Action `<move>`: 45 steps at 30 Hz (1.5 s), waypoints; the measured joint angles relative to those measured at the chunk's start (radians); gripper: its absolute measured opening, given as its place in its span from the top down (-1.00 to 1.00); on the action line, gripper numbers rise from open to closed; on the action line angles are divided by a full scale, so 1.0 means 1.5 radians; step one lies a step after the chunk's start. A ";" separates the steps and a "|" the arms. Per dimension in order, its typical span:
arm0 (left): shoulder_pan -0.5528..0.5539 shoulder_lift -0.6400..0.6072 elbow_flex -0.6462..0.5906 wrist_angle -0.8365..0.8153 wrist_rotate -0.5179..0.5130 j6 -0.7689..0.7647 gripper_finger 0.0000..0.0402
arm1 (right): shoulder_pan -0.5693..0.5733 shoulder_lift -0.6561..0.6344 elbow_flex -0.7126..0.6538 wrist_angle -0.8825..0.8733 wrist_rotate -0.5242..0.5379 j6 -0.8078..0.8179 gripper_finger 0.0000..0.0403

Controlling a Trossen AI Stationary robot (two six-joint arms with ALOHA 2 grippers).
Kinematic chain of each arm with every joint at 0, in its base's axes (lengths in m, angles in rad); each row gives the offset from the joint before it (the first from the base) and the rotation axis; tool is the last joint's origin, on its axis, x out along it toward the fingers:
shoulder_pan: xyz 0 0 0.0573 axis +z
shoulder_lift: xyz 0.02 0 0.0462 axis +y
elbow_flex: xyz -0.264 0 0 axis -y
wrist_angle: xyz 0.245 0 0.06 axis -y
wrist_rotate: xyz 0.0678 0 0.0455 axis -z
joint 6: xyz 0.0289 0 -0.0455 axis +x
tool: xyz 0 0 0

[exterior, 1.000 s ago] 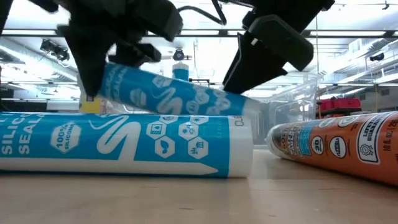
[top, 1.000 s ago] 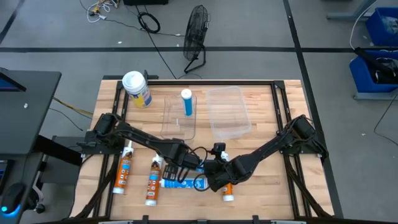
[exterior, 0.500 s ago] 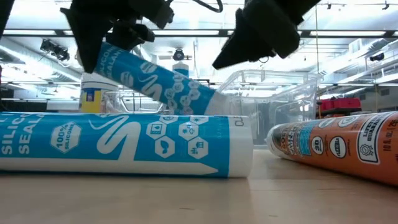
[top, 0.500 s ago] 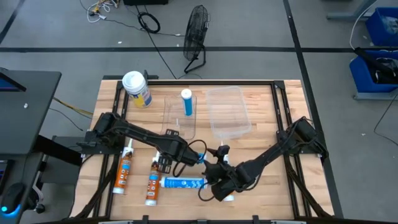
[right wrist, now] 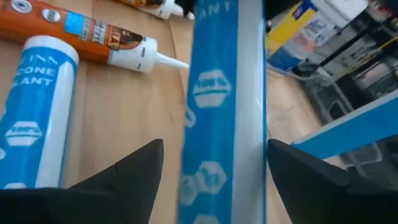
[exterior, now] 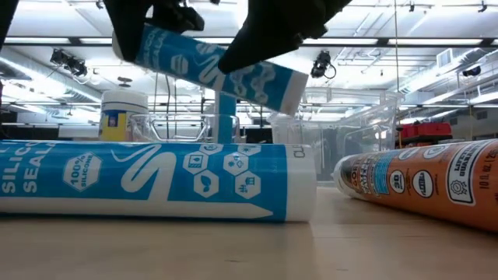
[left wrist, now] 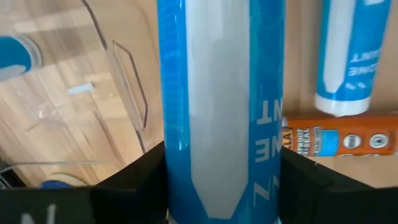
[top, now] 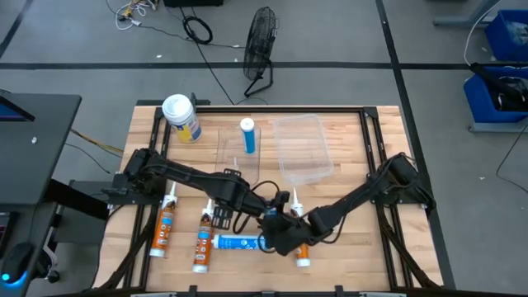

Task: Pick & place silicon tubes, Sealant and Lysol wipes
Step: Put the top blue sealant into the left transparent bin

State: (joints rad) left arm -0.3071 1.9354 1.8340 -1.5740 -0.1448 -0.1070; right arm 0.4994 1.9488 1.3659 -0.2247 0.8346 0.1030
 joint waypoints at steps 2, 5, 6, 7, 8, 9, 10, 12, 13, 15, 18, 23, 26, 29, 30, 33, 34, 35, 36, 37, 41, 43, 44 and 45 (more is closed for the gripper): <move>-0.003 0.000 0.011 0.003 0.000 0.008 -0.09 | -0.010 0.000 0.000 -0.007 -0.010 0.006 -0.44; -0.004 0.000 0.018 0.001 0.002 0.011 -0.09 | -0.022 0.000 0.000 -0.010 -0.034 0.007 -0.44; -0.003 0.000 0.022 0.001 0.002 0.013 -0.09 | -0.028 0.000 0.000 -0.012 -0.049 0.009 -0.44; -0.002 0.000 0.024 0.001 0.001 0.014 -0.09 | -0.033 0.000 0.000 -0.013 -0.061 0.012 -0.44; -0.002 0.000 0.026 0.001 0.001 0.014 -0.09 | -0.037 0.000 0.000 -0.012 -0.070 0.013 -0.44; -0.002 0.000 0.026 0.001 0.002 0.015 -0.09 | -0.041 0.000 0.000 -0.012 -0.077 0.014 -0.43; -0.002 0.000 0.026 0.001 0.000 0.014 -0.09 | -0.045 0.000 0.000 -0.012 -0.083 0.016 -0.42; -0.002 0.000 0.026 0.001 0.000 0.013 -0.09 | -0.050 0.000 0.000 -0.012 -0.093 0.021 -0.36; -0.002 0.000 0.026 0.001 0.000 0.012 -0.09 | -0.051 0.000 0.000 -0.011 -0.101 0.020 -0.30; -0.002 0.000 0.026 0.001 0.002 0.010 -0.09 | -0.051 0.000 0.000 -0.006 -0.107 0.021 -0.16; -0.002 0.000 0.026 0.001 0.003 -0.001 -0.11 | -0.051 0.000 0.000 -0.001 -0.104 0.026 -0.02; -0.002 0.000 0.026 0.002 0.000 0.003 -0.12 | -0.047 0.000 0.000 -0.002 -0.096 0.026 -0.02; -0.003 0.000 0.026 0.002 0.000 0.006 -0.20 | -0.046 0.000 0.000 -0.001 -0.091 0.017 -0.02; -0.003 -0.007 0.026 0.004 0.002 0.010 -0.28 | -0.042 0.000 0.000 -0.001 -0.077 0.007 -0.02; -0.003 -0.012 0.028 0.005 0.000 0.010 -0.30 | -0.040 0.000 0.000 0.000 -0.068 0.006 -0.02; -0.003 -0.031 0.042 0.003 -0.014 0.009 -0.32 | -0.036 0.000 0.000 0.004 -0.047 0.006 -0.02; -0.003 -0.040 0.052 0.002 -0.016 0.009 -0.31 | -0.036 0.000 0.000 0.003 -0.042 0.006 -0.02; -0.004 -0.047 0.066 0.002 -0.020 0.009 -0.31 | -0.035 0.000 0.000 0.001 -0.039 0.006 -0.02; -0.004 -0.056 0.081 0.003 -0.028 0.009 -0.30 | -0.035 0.000 0.000 0.000 -0.039 0.005 -0.02; -0.004 -0.065 0.096 0.006 -0.041 0.007 -0.30 | -0.035 0.000 0.000 -0.001 -0.043 0.001 -0.02; -0.007 -0.109 0.153 0.020 -0.097 0.007 -0.29 | -0.034 0.000 0.000 0.003 -0.036 -0.004 -0.02; -0.016 -0.143 0.169 0.051 -0.134 0.009 -0.29 | -0.029 0.000 0.000 0.004 -0.009 -0.010 -0.02; -0.022 -0.163 0.171 0.077 -0.152 0.016 -0.29 | -0.027 0.000 0.000 0.003 0.005 -0.012 -0.02; -0.030 -0.184 0.171 0.104 -0.171 0.025 -0.29 | -0.025 0.000 0.000 0.003 0.016 -0.014 -0.02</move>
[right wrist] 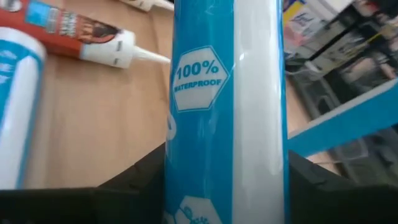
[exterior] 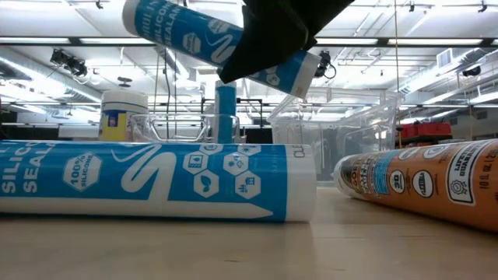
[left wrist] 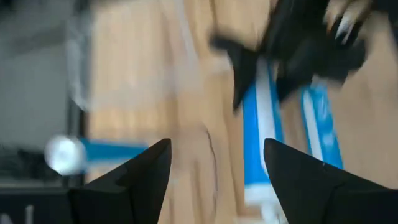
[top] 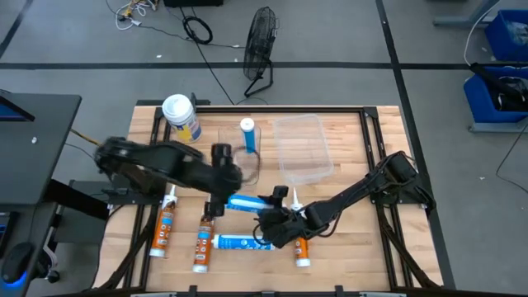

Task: Pick & place silicon tubes, Sealant and Lysol wipes
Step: Put the top blue sealant into the left transparent bin

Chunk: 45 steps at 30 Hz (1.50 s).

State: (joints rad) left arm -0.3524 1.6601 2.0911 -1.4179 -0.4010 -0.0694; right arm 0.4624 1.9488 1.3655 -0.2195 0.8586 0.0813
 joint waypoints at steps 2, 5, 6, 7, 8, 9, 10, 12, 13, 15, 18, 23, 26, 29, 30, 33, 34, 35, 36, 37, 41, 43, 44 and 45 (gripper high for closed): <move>-0.016 -0.036 0.000 0.048 -0.021 0.022 -0.29 | 0.005 -0.004 0.000 -0.001 0.023 -0.002 -0.02; -0.047 -0.080 -0.001 0.119 -0.056 0.053 -0.29 | 0.013 -0.017 0.000 0.003 0.052 -0.009 -0.02; -0.059 -0.092 -0.001 0.132 -0.065 0.066 -0.29 | 0.016 -0.021 0.000 0.004 0.065 -0.013 -0.02; -0.070 -0.102 -0.001 0.141 -0.073 0.075 -0.29 | 0.018 -0.025 0.000 0.004 0.079 -0.015 -0.02; -0.081 -0.112 -0.001 0.147 -0.082 0.084 -0.29 | 0.019 -0.030 0.000 0.005 0.091 -0.021 -0.02; -0.091 -0.119 -0.001 0.149 -0.092 0.087 -0.29 | 0.019 -0.034 0.000 0.004 0.100 -0.024 -0.02; -0.101 -0.126 -0.001 0.149 -0.099 0.091 -0.29 | 0.020 -0.038 0.000 0.008 0.115 -0.026 -0.02; -0.118 -0.136 -0.002 0.154 -0.120 0.104 -0.29 | 0.023 -0.047 0.000 0.024 0.141 -0.052 -0.02; -0.126 -0.141 -0.002 0.166 -0.137 0.107 -0.29 | 0.023 -0.052 0.000 0.043 0.150 -0.067 -0.02; -0.138 -0.149 -0.002 0.182 -0.152 0.122 -0.29 | 0.024 -0.067 0.000 0.069 0.150 -0.102 -0.02; -0.151 -0.157 -0.002 0.206 -0.152 0.143 -0.29 | 0.025 -0.093 0.000 0.115 0.149 -0.151 -0.02; -0.165 -0.165 -0.003 0.204 -0.156 0.169 -0.29 | 0.024 -0.135 0.000 0.189 0.107 -0.232 -0.02; -0.165 -0.171 -0.003 0.211 -0.157 0.185 -0.29 | 0.024 -0.152 0.000 0.235 0.068 -0.272 -0.02; -0.165 -0.186 -0.004 0.230 -0.155 0.191 -0.29 | 0.025 -0.155 0.000 0.259 0.046 -0.299 -0.02; -0.165 -0.196 -0.004 0.243 -0.149 0.191 -0.29 | 0.025 -0.155 0.000 0.262 0.042 -0.308 -0.02; -0.165 -0.222 -0.002 0.295 -0.097 0.206 -0.29 | 0.025 -0.155 0.000 0.265 0.045 -0.312 -0.02; -0.165 -0.226 -0.002 0.312 -0.082 0.213 -0.29 | 0.025 -0.155 0.000 0.266 0.046 -0.312 -0.02; -0.165 -0.228 -0.002 0.326 -0.070 0.217 -0.29 | 0.025 -0.155 0.000 0.266 0.045 -0.314 -0.02; -0.165 -0.230 -0.002 0.337 -0.064 0.224 -0.29 | 0.025 -0.155 0.000 0.266 0.045 -0.317 -0.02; -0.165 -0.230 -0.002 0.334 -0.063 0.228 -0.29 | 0.026 -0.155 0.000 0.267 0.046 -0.317 -0.02; -0.149 -0.246 -0.045 0.369 -0.061 0.238 -0.29 | 0.038 -0.155 0.000 0.270 0.046 -0.317 -0.02; -0.139 -0.277 -0.120 0.428 -0.055 0.265 -0.27 | 0.045 -0.155 0.000 0.274 0.043 -0.316 -0.02; -0.135 -0.296 -0.168 0.466 -0.045 0.283 -0.26 | 0.047 -0.155 0.000 0.274 0.043 -0.314 -0.02; -0.129 -0.318 -0.220 0.506 -0.036 0.298 -0.25 | 0.051 -0.155 0.000 0.275 0.043 -0.311 -0.02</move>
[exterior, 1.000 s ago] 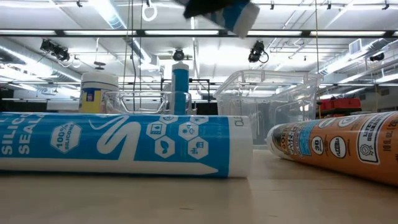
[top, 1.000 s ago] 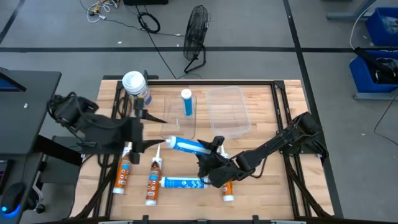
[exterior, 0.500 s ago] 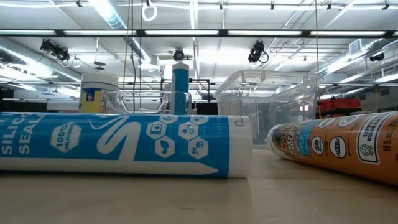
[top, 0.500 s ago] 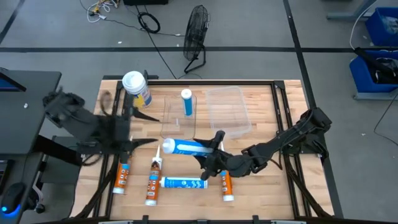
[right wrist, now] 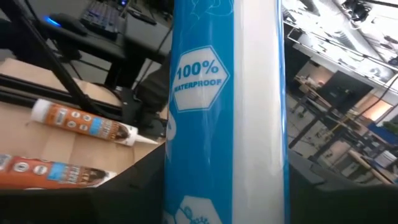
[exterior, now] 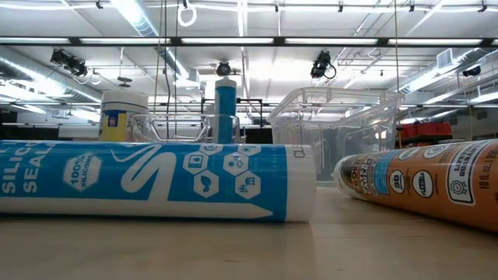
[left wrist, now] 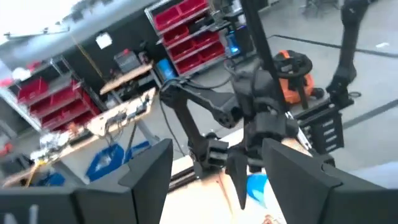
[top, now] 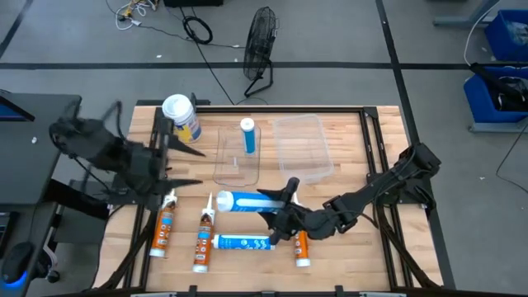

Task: Pick & place silicon tubes, Sealant and Lysol wipes
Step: Put the top blue sealant into the left transparent bin

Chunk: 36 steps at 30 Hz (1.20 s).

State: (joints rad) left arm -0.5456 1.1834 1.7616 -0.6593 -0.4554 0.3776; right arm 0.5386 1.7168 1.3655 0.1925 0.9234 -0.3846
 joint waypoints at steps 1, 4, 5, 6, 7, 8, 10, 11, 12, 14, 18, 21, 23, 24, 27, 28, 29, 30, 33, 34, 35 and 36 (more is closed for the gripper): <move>0.007 -0.021 -0.051 0.047 0.004 0.009 -0.24 | 0.004 0.000 0.000 -0.001 0.000 0.003 -0.02; 0.022 -0.098 -0.166 0.159 0.018 0.025 -0.21 | 0.011 0.000 -0.006 0.007 0.001 0.001 -0.02; 0.024 -0.131 -0.200 0.174 0.032 0.021 -0.20 | 0.011 0.000 -0.010 0.018 0.000 -0.003 -0.02; 0.024 -0.162 -0.234 0.183 0.047 0.014 -0.20 | 0.012 -0.002 -0.016 0.031 -0.001 -0.010 -0.02; 0.024 -0.190 -0.272 0.197 0.061 0.005 -0.20 | 0.013 -0.006 -0.024 0.047 -0.001 -0.015 -0.02; 0.023 -0.216 -0.310 0.225 0.073 0.002 -0.20 | 0.013 -0.009 -0.035 0.074 -0.006 -0.026 -0.02; 0.022 -0.254 -0.391 0.311 0.091 0.010 -0.20 | 0.013 -0.020 -0.058 0.142 -0.030 -0.055 -0.02; 0.022 -0.270 -0.426 0.341 0.097 0.020 -0.20 | 0.012 -0.025 -0.067 0.175 -0.039 -0.066 -0.02; 0.022 -0.286 -0.459 0.364 0.097 0.033 -0.20 | 0.010 -0.031 -0.076 0.201 -0.049 -0.076 -0.02; 0.023 -0.310 -0.517 0.408 0.095 0.035 -0.20 | 0.006 -0.044 -0.090 0.233 -0.072 -0.079 -0.02; 0.026 -0.323 -0.584 0.443 0.091 0.031 -0.20 | -0.007 -0.054 -0.096 0.222 -0.103 -0.060 -0.02; 0.026 -0.313 -0.608 0.433 0.075 0.000 -0.20 | -0.020 -0.054 -0.096 0.218 -0.108 -0.052 -0.02; 0.026 -0.305 -0.614 0.436 0.062 -0.020 -0.20 | -0.031 -0.054 -0.096 0.218 -0.129 -0.046 -0.02; 0.026 -0.298 -0.614 0.442 0.061 -0.021 -0.20 | -0.036 -0.054 -0.096 0.217 -0.137 -0.043 -0.02; 0.026 -0.274 -0.615 0.463 0.062 -0.028 -0.20 | -0.048 -0.054 -0.096 0.218 -0.155 -0.041 -0.02; 0.026 -0.263 -0.615 0.473 0.063 -0.022 -0.20 | -0.051 -0.054 -0.096 0.219 -0.164 -0.040 -0.02; 0.026 -0.255 -0.615 0.485 0.062 -0.013 -0.20 | -0.055 -0.054 -0.096 0.219 -0.176 -0.038 -0.02; 0.027 -0.247 -0.615 0.494 0.064 -0.001 -0.20 | -0.059 -0.054 -0.096 0.218 -0.190 -0.035 -0.02; 0.037 -0.222 -0.615 0.529 0.108 0.020 -0.20 | -0.069 -0.054 -0.096 0.223 -0.218 -0.024 -0.02; 0.042 -0.215 -0.615 0.536 0.122 0.032 -0.20 | -0.073 -0.054 -0.096 0.224 -0.224 -0.021 -0.02; 0.045 -0.208 -0.615 0.550 0.130 0.038 -0.20 | -0.076 -0.054 -0.096 0.223 -0.227 -0.016 -0.02; 0.047 -0.203 -0.615 0.561 0.135 0.049 -0.20 | -0.080 -0.054 -0.096 0.220 -0.229 -0.015 -0.02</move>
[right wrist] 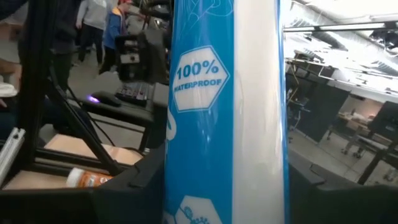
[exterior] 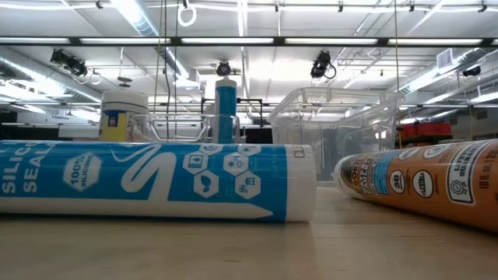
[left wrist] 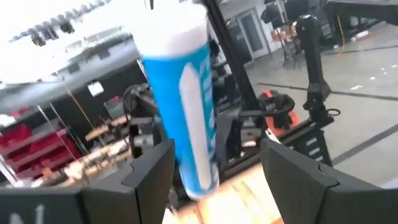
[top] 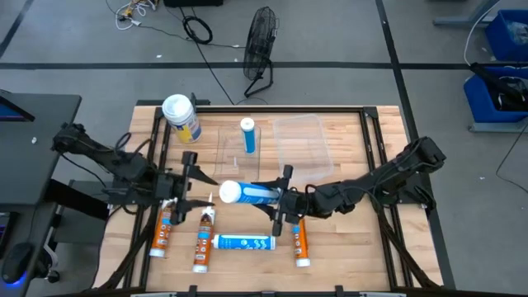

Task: Pick & place silicon tubes, Sealant and Lysol wipes
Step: Put the top blue sealant into the left transparent bin

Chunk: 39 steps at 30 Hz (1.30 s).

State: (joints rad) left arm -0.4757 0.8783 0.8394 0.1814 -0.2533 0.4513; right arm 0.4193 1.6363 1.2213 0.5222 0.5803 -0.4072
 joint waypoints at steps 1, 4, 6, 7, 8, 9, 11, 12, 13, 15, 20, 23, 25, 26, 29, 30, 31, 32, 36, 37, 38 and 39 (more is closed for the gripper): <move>0.003 0.002 0.000 0.014 0.002 0.008 -0.20 | -0.003 0.000 0.000 -0.005 -0.005 0.000 -0.02; 0.014 0.012 0.000 0.077 0.019 0.025 -0.20 | -0.010 0.000 0.000 -0.006 -0.029 0.004 -0.02; 0.024 0.020 0.000 0.102 0.031 0.026 -0.20 | -0.012 0.000 0.000 -0.003 -0.032 0.004 -0.02; 0.031 0.022 0.000 0.109 0.032 0.025 -0.20 | -0.013 0.000 0.000 -0.003 -0.035 0.003 -0.02; 0.039 0.022 0.000 0.112 0.032 0.024 -0.20 | -0.014 0.000 0.000 -0.003 -0.036 0.001 -0.02; 0.048 0.022 0.000 0.114 0.032 0.021 -0.20 | -0.016 0.000 0.000 -0.003 -0.041 0.000 -0.02; 0.066 0.026 0.000 0.127 0.032 0.008 -0.20 | -0.020 0.000 0.000 0.000 -0.061 0.000 -0.02; 0.076 0.030 0.000 0.136 0.032 -0.003 -0.20 | -0.023 0.000 0.000 0.002 -0.067 0.001 -0.02; 0.083 0.037 0.000 0.146 0.037 -0.020 -0.20 | -0.026 0.000 0.000 0.005 -0.069 0.001 -0.02; 0.095 0.046 0.000 0.156 0.060 -0.035 -0.20 | -0.033 0.000 0.000 0.007 -0.069 0.002 -0.02; 0.110 0.076 0.000 0.166 0.069 -0.034 -0.20 | -0.047 0.000 0.000 0.005 -0.069 0.004 -0.02; 0.110 0.082 0.000 0.192 0.082 -0.032 -0.20 | -0.048 0.000 0.000 0.006 -0.081 0.006 -0.02; 0.110 0.082 0.000 0.215 0.093 -0.033 -0.20 | -0.050 0.000 0.000 0.009 -0.085 0.007 -0.02; 0.109 0.082 0.000 0.224 0.098 -0.033 -0.20 | -0.052 0.000 0.000 0.006 -0.088 0.010 -0.02; 0.110 0.082 0.000 0.233 0.104 -0.055 -0.20 | -0.059 0.000 0.000 -0.003 -0.086 0.021 -0.02; 0.110 0.082 0.000 0.229 0.110 -0.059 -0.20 | -0.061 0.000 0.000 -0.004 -0.087 0.021 -0.02; 0.110 0.082 0.000 0.228 0.114 -0.059 -0.20 | -0.063 0.000 0.000 -0.003 -0.088 0.021 -0.02; 0.110 0.082 0.001 0.225 0.117 -0.059 -0.20 | -0.064 0.000 0.000 -0.002 -0.087 0.021 -0.02; 0.114 0.082 0.001 0.218 0.123 -0.060 -0.20 | -0.069 0.000 0.000 -0.005 -0.093 0.022 -0.02; 0.116 0.082 0.001 0.224 0.124 -0.060 -0.20 | -0.071 0.000 0.000 -0.005 -0.093 0.022 -0.01; 0.118 0.082 0.001 0.232 0.124 -0.060 -0.20 | -0.074 0.000 0.000 -0.005 -0.092 0.023 -0.01; 0.119 0.082 0.001 0.242 0.122 -0.066 -0.19 | -0.077 0.000 0.000 -0.005 -0.093 0.027 -0.01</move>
State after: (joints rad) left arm -0.2979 1.0016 0.8402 0.5437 -0.0699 0.3521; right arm 0.3032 1.6363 1.2217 0.5146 0.4411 -0.3665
